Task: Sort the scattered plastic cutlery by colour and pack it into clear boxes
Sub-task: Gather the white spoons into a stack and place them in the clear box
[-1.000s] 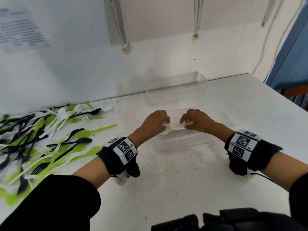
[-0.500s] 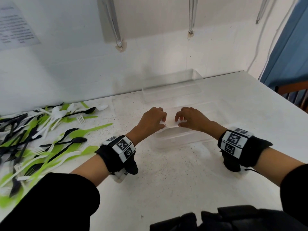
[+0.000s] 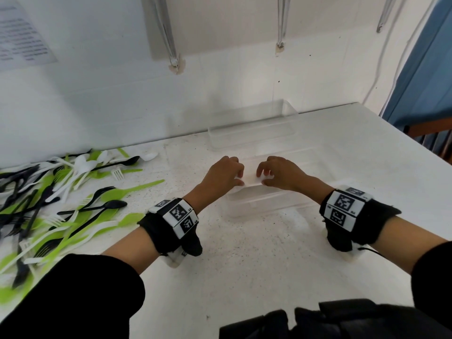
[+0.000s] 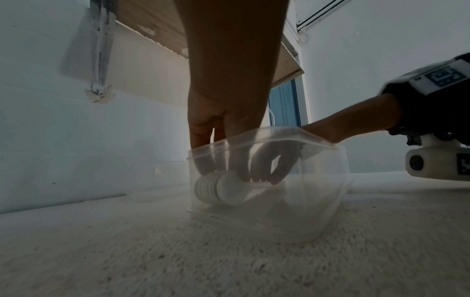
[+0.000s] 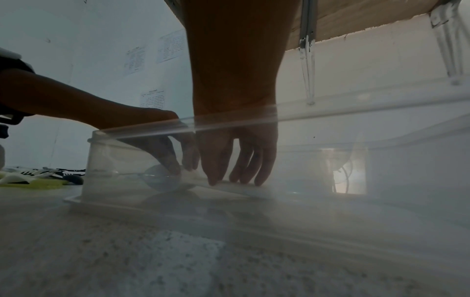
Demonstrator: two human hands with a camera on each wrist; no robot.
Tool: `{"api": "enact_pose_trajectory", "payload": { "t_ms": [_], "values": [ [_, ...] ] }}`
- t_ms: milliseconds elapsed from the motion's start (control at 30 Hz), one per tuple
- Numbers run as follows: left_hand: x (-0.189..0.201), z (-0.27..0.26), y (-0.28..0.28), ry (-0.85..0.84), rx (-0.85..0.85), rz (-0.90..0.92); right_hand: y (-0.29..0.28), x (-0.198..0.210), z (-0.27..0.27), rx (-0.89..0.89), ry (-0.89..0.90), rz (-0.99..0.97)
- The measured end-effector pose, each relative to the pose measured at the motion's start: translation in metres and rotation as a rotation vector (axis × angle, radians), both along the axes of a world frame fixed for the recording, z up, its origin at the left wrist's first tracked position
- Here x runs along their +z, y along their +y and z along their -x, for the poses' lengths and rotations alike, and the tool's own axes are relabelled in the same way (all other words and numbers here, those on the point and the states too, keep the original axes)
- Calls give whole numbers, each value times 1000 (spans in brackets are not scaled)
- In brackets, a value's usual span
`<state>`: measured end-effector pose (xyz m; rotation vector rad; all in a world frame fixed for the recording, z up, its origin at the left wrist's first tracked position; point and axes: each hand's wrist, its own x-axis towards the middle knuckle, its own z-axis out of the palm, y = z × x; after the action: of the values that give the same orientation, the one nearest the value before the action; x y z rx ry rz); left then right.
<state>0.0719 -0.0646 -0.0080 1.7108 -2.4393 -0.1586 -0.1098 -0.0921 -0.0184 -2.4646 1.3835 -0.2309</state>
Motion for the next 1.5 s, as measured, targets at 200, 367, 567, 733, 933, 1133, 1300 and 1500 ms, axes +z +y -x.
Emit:
{"api": "enact_pose_trajectory", "payload": {
  "t_ms": [200, 367, 567, 733, 933, 1133, 1300, 1500],
  "values": [
    [0, -4, 1, -5, -30, 23, -3, -1, -1, -17, -10, -54],
    [2, -10, 3, 75, -71, 41, -3, -2, 2, -25, -95, -36],
    [11, -39, 12, 312, -74, 153, 1, 13, -22, -38, -391, 184],
    [20, -94, 27, 397, 29, 161, 14, 35, -88, 41, -557, 246],
    [28, -184, 57, 425, 137, 167, 37, 44, -188, 141, -643, 220],
    [28, -271, 77, 455, 224, 184, 51, 37, -275, 182, -663, 149],
    [21, -325, 74, 471, 264, 165, 47, 24, -331, 152, -629, 114],
    [7, -372, 50, 451, 306, 97, 22, 14, -370, 77, -504, 36]
  ]
}}
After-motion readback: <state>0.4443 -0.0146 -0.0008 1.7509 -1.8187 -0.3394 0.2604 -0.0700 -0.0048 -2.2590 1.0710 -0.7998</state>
